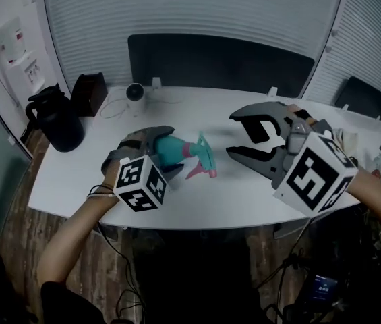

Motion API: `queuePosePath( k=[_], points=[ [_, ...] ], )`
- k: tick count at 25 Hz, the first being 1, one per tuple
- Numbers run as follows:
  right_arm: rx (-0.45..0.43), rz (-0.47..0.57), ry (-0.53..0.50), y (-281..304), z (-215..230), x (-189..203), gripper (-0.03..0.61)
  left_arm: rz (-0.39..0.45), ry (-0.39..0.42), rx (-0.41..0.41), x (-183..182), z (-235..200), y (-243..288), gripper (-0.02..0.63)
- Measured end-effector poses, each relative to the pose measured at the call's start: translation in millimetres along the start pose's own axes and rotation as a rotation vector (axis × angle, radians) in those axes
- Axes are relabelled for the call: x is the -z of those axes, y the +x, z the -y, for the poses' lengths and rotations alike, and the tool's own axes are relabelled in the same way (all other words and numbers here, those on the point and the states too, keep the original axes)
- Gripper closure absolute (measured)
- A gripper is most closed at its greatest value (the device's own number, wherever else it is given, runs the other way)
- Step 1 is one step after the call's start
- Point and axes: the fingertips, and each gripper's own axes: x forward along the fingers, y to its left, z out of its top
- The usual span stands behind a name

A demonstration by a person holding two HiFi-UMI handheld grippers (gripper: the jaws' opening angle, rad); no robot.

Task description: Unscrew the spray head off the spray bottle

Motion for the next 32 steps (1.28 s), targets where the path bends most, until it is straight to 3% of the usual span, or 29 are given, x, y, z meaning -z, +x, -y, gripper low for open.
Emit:
queuePosePath(
  k=[2, 4, 7, 9, 12, 17, 22, 25, 28, 32],
  points=[
    [-0.118, 0.036, 0.342, 8.5, -2.8, 14.0, 0.383, -0.161, 0.2, -0.19, 16.8, -22.2, -1.8, 0.233],
    [-0.185, 0.076, 0.588, 19.7, -5.2, 23.2, 0.383, -0.277, 0.398, -0.344, 19.6, -42.3, -10.1, 0.233],
    [-0.25, 0.144, 0.834, 37.5, -14.1, 28.5, 0.383, -0.375, 0.592, -0.528, 9.2, -63.4, -26.2, 0.233],
    [-0.317, 0.191, 0.973, 48.0, -22.6, 25.1, 0.383, -0.388, 0.642, -0.588, -9.6, -72.0, -38.3, 0.233],
    [-0.367, 0.245, 1.069, 62.5, -28.6, 16.7, 0.383, -0.378, 0.65, -0.601, -24.5, -71.7, -43.5, 0.233],
    [-0.37, 0.331, 1.108, 71.7, -20.7, 3.3, 0.383, -0.365, 0.624, -0.59, -29.9, -68.8, -40.7, 0.233],
    [-0.369, 0.383, 1.143, 73.7, -19.8, 2.1, 0.408, -0.367, 0.495, -0.515, -18.8, -62.5, -30.8, 0.233],
    [-0.347, 0.408, 1.151, 75.2, -16.8, 6.4, 0.445, -0.323, 0.394, -0.463, -16.7, -56.2, -25.7, 0.233],
    [-0.344, 0.41, 1.145, 78.9, -17.5, 7.2, 0.446, -0.301, 0.345, -0.468, -13.8, -55.9, -22.4, 0.233],
    [-0.329, 0.399, 1.12, 84.1, -19.7, 9.4, 0.451, -0.266, 0.265, -0.4, -9.0, -47.2, -14.7, 0.233]
  ],
)
